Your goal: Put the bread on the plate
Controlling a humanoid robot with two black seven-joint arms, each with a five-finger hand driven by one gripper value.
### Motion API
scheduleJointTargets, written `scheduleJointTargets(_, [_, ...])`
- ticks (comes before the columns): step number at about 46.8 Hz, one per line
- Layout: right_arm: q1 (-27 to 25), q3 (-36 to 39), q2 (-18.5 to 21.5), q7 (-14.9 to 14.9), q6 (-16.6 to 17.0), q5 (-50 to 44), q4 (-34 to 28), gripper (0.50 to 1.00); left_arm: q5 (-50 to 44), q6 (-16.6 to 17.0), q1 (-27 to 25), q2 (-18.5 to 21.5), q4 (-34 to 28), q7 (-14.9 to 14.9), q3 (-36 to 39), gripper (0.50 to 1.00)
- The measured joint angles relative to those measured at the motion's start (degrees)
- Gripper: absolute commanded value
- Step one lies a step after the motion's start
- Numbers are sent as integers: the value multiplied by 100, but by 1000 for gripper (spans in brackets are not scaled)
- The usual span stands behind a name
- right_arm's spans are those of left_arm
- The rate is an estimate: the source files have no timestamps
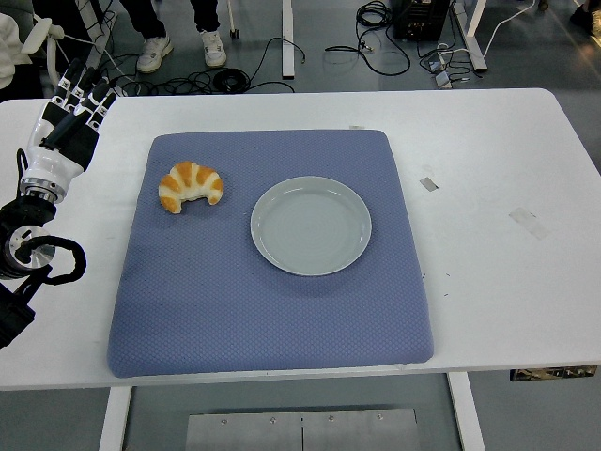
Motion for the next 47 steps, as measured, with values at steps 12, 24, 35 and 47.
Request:
scheduleJointTargets(12, [-1,0,0,0,0,0,0,1000,4,11,-30,-1,0,-9,1,986])
scheduleJointTargets(24, [1,1,0,0,0,0,0,1000,3,-38,-37,8,2,0,11,986])
scheduleJointTargets(35, [-2,2,0,0,0,0,-1,1000,1,-84,29,18,2,-2,-12,986])
scheduleJointTargets(47, [4,3,0,1,0,0,0,1000,50,-280,33,147,1,-18,-24,986])
